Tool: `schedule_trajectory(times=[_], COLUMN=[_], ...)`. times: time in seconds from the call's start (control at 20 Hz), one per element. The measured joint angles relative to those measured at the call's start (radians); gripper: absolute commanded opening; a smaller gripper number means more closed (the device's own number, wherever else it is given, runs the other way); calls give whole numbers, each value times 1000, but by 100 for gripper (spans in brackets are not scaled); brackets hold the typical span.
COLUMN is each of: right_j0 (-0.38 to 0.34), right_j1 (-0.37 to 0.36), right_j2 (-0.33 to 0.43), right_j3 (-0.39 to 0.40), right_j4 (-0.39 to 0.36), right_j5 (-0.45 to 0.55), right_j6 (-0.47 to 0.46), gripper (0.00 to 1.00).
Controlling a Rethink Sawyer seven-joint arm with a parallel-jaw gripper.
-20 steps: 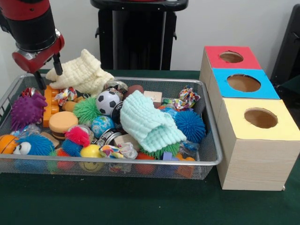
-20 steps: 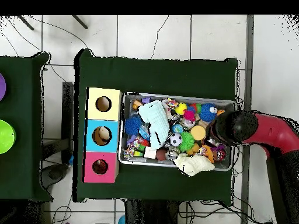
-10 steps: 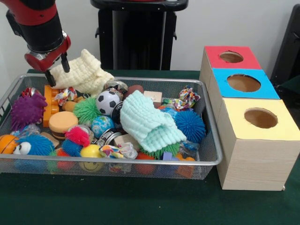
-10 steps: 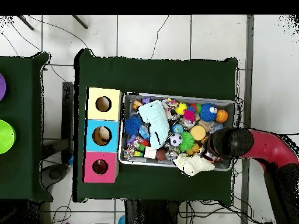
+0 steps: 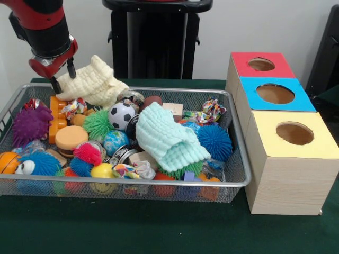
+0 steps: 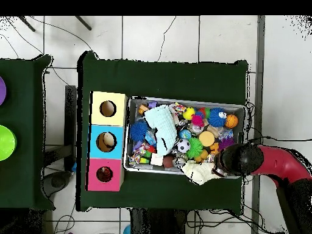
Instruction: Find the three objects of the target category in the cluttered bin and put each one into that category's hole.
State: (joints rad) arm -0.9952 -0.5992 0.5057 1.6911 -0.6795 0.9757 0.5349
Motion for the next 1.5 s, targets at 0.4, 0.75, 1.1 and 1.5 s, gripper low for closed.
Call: schedule_trajectory(times=[0.4, 0.75, 1.1, 1.5], right_j0=[-12, -12, -12, -12], right_j1=[34, 54, 56, 59], right_j2=[2, 2, 2, 2], right_j3=[28, 27, 28, 27], right_j4=[-36, -37, -38, -38], right_j5=[-35, -35, -35, -35], right_j6=[0, 0, 0, 0], gripper=[100, 100, 0, 0])
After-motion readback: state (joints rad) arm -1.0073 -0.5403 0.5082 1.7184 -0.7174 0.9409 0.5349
